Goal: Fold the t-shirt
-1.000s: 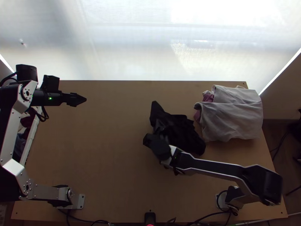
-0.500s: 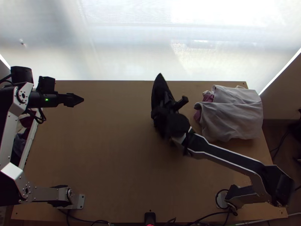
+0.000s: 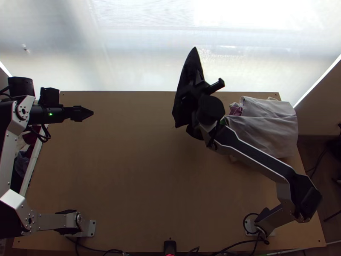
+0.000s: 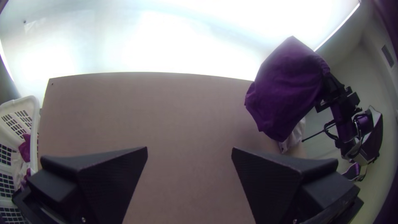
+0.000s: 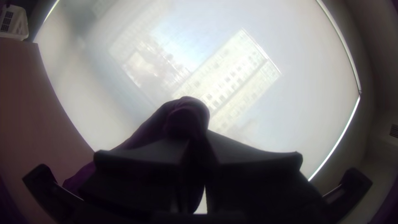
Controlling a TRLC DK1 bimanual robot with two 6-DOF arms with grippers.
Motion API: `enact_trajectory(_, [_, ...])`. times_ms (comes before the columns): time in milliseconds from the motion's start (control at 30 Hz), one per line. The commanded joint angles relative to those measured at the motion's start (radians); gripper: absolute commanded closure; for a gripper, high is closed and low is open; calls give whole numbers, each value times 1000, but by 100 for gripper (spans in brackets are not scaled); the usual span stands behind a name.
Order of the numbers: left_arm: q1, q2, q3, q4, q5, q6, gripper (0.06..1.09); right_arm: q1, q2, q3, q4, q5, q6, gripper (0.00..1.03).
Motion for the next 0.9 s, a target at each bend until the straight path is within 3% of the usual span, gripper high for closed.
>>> enact_trajectory(0, [3,-7,-2,7,-1,-19,10,-69,15,54,-3,-5,18,100])
enact_trajectory(867, [12,-34,1,22,-7,-67,10,-232,-75,26,-11,-68,48,100])
